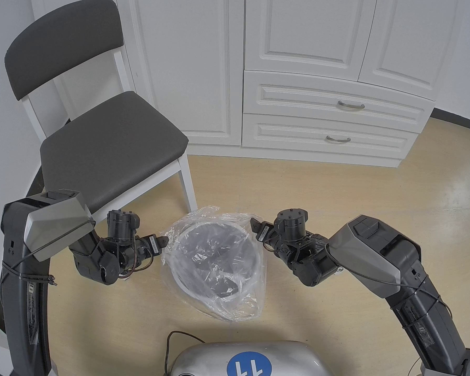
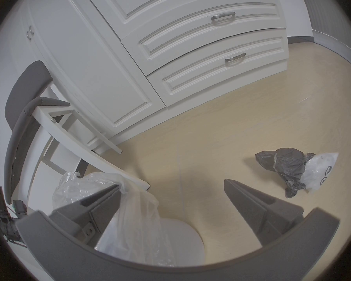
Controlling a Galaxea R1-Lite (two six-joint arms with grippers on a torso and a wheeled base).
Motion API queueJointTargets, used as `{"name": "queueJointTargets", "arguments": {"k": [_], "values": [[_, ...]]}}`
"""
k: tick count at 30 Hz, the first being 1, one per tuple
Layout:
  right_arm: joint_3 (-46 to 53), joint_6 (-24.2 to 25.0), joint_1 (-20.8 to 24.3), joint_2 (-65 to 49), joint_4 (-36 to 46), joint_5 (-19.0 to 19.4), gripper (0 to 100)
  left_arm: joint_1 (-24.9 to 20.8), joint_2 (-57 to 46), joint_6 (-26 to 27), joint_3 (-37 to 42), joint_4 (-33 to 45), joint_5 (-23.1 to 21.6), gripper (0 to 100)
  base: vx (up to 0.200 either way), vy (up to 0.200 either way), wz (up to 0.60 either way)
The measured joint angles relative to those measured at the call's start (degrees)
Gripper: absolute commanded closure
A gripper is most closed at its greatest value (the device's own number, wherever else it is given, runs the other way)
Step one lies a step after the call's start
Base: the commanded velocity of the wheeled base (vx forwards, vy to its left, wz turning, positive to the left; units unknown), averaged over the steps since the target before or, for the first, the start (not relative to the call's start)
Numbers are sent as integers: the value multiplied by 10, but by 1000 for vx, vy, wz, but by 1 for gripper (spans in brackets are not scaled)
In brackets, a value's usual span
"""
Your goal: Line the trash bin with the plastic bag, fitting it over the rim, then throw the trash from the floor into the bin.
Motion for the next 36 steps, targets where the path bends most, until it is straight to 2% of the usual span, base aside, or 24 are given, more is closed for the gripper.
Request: {"name": "queueJointTargets", "arguments": {"k": [11,21,27,36], "values": [[-59,0,-2,22,78,-2,0,7,25,5,-25,1,1,0,0,0,0],[-80,0,-5,29,114,-16,0,10,32,18,-46,57,15,0,0,0,0],[-82,0,-8,27,145,-24,0,14,29,54,-29,58,15,0,0,0,0],[-36,-1,-10,0,145,-27,0,21,10,74,0,60,6,0,0,0,0]]}}
